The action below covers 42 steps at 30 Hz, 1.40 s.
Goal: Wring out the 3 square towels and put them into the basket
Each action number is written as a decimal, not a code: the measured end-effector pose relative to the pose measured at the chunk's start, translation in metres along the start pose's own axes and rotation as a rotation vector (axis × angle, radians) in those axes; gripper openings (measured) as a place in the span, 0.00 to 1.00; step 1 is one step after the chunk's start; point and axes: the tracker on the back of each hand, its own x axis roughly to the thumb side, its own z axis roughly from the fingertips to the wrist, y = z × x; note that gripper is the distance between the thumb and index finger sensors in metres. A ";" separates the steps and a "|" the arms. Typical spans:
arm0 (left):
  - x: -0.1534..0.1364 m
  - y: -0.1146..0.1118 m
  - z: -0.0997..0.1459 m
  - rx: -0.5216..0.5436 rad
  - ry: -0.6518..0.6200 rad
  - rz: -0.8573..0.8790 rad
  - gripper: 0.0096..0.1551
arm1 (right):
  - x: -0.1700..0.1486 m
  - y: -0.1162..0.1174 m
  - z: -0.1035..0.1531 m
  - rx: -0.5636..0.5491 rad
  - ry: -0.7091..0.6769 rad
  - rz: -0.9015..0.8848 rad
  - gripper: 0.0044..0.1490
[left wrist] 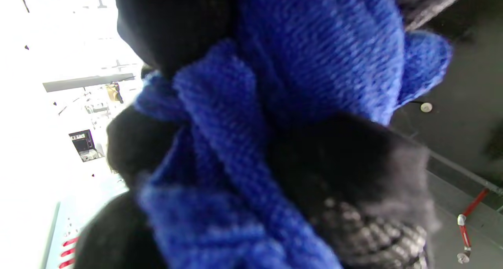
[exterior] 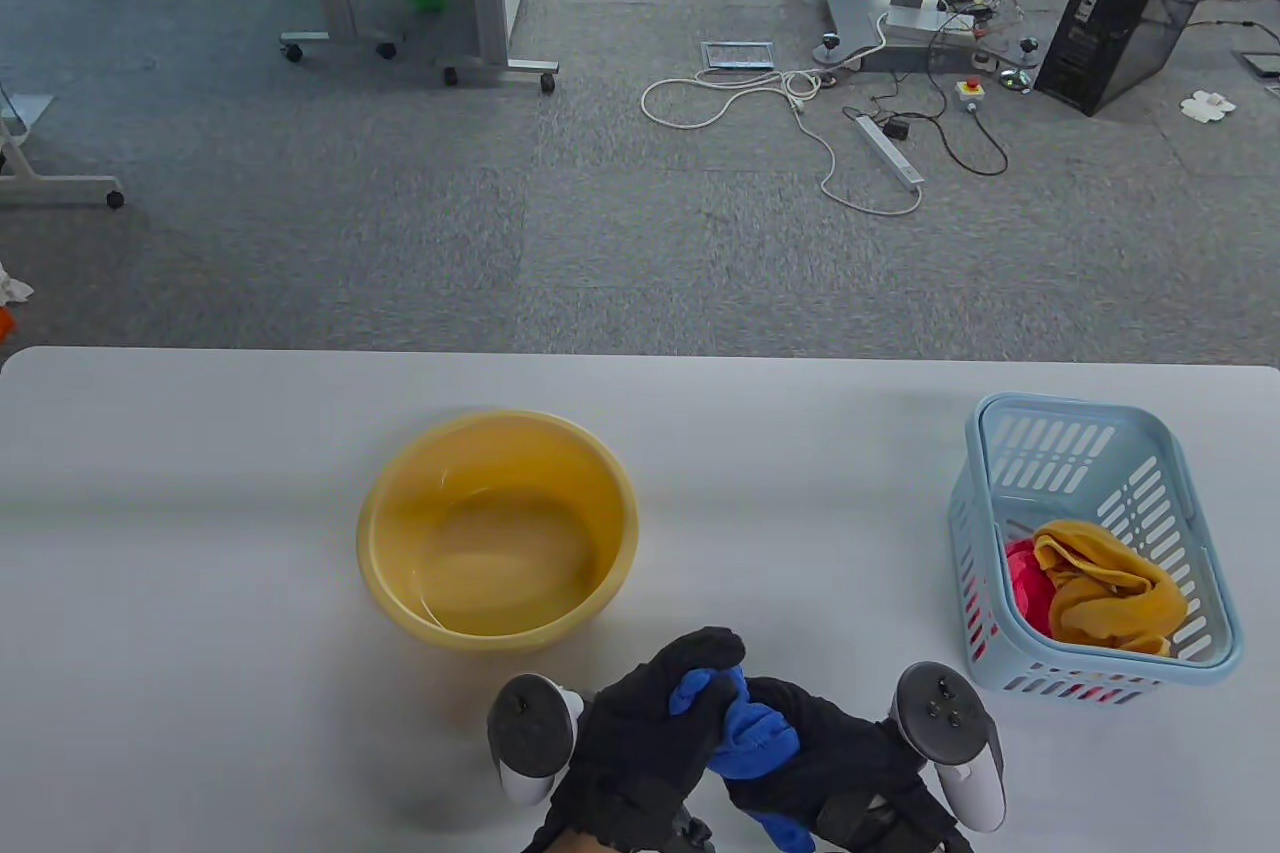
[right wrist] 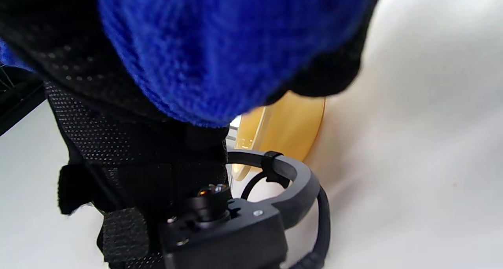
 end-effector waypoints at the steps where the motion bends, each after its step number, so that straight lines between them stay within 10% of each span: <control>1: 0.001 0.000 0.000 -0.001 -0.003 -0.015 0.32 | -0.003 0.000 -0.001 0.020 0.007 -0.022 0.53; 31: 0.020 0.005 -0.007 -0.143 -0.068 -0.029 0.27 | -0.029 0.032 -0.019 0.482 -0.009 -0.361 0.46; 42: 0.022 0.006 -0.007 -0.123 -0.077 -0.063 0.27 | -0.031 0.034 -0.021 0.485 -0.023 -0.360 0.45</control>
